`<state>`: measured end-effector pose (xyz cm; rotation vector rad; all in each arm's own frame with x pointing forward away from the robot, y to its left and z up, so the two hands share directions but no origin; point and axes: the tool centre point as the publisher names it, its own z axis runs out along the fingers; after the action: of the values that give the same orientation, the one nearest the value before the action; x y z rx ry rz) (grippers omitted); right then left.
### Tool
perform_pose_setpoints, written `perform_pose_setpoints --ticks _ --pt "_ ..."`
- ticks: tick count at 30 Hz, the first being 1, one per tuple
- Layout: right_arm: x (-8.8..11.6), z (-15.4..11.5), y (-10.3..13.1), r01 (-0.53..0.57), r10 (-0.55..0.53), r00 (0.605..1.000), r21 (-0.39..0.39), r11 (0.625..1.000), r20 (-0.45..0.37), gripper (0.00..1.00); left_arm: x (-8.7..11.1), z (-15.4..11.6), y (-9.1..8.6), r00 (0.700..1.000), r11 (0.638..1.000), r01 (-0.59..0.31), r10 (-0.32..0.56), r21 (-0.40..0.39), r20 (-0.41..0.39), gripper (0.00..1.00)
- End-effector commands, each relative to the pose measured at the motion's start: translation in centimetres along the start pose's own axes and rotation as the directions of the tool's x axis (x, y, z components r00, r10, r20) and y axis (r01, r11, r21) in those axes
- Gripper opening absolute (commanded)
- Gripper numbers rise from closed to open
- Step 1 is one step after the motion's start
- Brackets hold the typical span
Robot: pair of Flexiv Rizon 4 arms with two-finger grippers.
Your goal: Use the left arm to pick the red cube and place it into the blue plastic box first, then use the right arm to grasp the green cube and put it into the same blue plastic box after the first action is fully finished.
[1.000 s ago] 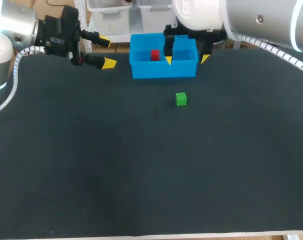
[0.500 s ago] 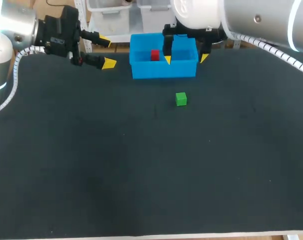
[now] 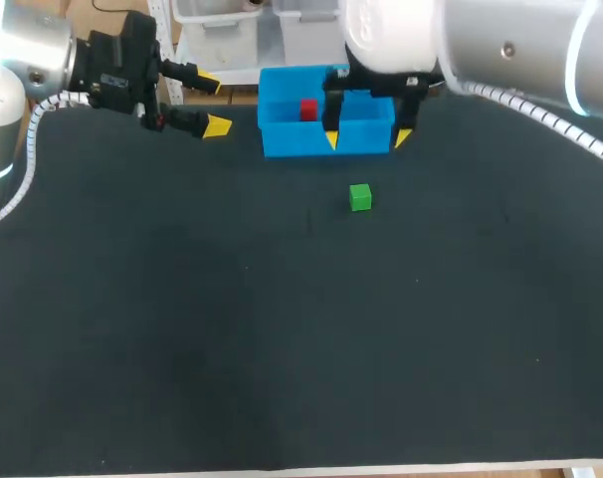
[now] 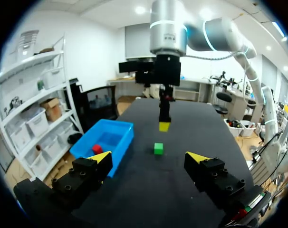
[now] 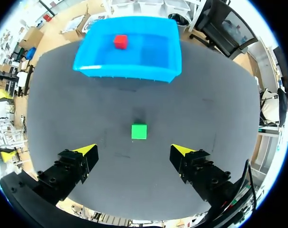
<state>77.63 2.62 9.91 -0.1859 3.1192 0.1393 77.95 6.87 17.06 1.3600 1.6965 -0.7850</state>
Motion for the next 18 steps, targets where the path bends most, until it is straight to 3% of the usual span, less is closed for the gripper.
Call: perform_pose_setpoints --ticks 1,9,18 --pt "-0.9 1.7 0.5 -0.007 0.008 1.0 0.037 0.999 -0.024 1.0 0.1 0.0 0.0 1.0 1.0 -0.004 0.004 -0.002 0.005 1.0" --pt "-0.8 3.2 0.3 -0.002 0.004 1.0 0.078 0.997 -0.028 1.0 0.1 0.0 0.0 1.0 1.0 -0.004 0.004 -0.002 0.005 1.0" --pt "-0.7 4.1 0.2 0.002 -0.007 0.999 0.118 0.993 0.047 1.0 0.1 0.0 0.0 1.0 1.0 -0.004 0.004 -0.002 0.005 1.0"
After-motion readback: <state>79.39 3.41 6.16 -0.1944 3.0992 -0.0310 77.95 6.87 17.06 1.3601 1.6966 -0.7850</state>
